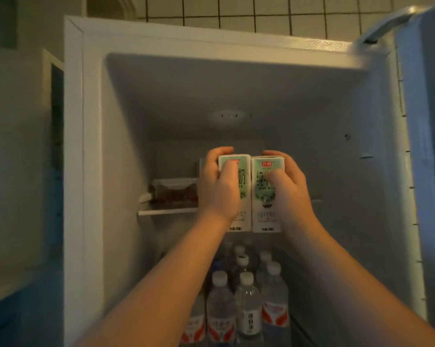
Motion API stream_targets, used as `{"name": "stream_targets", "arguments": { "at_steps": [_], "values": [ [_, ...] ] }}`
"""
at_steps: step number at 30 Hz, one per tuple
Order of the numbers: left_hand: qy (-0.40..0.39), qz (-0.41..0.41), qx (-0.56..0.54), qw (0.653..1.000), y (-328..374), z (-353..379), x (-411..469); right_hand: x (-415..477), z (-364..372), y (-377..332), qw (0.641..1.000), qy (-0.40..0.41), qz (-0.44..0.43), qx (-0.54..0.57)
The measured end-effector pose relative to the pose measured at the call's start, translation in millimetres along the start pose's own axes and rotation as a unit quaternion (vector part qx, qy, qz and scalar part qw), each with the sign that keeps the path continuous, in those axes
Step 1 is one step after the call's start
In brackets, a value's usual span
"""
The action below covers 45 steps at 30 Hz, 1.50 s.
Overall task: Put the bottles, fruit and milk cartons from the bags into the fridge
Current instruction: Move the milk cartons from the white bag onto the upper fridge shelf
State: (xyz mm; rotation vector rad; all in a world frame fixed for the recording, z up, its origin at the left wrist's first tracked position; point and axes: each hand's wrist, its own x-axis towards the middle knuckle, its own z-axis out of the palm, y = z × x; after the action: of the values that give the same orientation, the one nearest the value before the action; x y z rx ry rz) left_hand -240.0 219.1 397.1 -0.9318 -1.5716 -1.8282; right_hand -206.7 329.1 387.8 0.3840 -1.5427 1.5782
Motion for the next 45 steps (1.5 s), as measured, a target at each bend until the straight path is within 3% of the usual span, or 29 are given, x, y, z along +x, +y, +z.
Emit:
{"name": "stream_targets", "arguments": {
  "at_steps": [5, 14, 19, 22, 26, 28, 31, 34, 39, 45],
  "values": [
    [-0.012, 0.015, 0.007, 1.0, -15, 21, 54, 55, -2, 10, 0.999, 0.029, 0.001, -0.044],
    [-0.019, -0.126, 0.0, 0.992, -58, 59, 115, 113, -23, 40, 0.992, 0.01, 0.078, -0.095],
    [-0.112, -0.133, 0.109, 0.979, -67, 58, 123, 124, -33, 56, 0.986, -0.035, 0.136, -0.093],
    [-0.212, -0.102, 0.258, 0.937, -57, 45, 139, 125, -42, 60, 0.968, -0.104, 0.128, -0.188],
    [-0.327, -0.074, 0.483, 0.809, -29, 34, 157, 128, -53, 70, 0.932, -0.178, 0.167, -0.268],
    [-0.35, -0.061, 0.527, 0.772, -21, 35, 161, 134, -55, 76, 0.921, -0.185, 0.181, -0.29],
    [-0.351, -0.04, 0.558, 0.751, -28, 41, 167, 145, -54, 87, 0.921, -0.156, 0.195, -0.3],
    [-0.345, -0.03, 0.553, 0.758, -48, 49, 176, 157, -51, 98, 0.913, -0.122, 0.198, -0.335],
    [-0.31, 0.022, 0.611, 0.728, -75, 57, 190, 182, -40, 118, 0.869, -0.106, 0.185, -0.446],
    [-0.283, 0.056, 0.649, 0.704, -98, 56, 199, 206, -28, 125, 0.801, -0.171, 0.192, -0.541]
  ]
}}
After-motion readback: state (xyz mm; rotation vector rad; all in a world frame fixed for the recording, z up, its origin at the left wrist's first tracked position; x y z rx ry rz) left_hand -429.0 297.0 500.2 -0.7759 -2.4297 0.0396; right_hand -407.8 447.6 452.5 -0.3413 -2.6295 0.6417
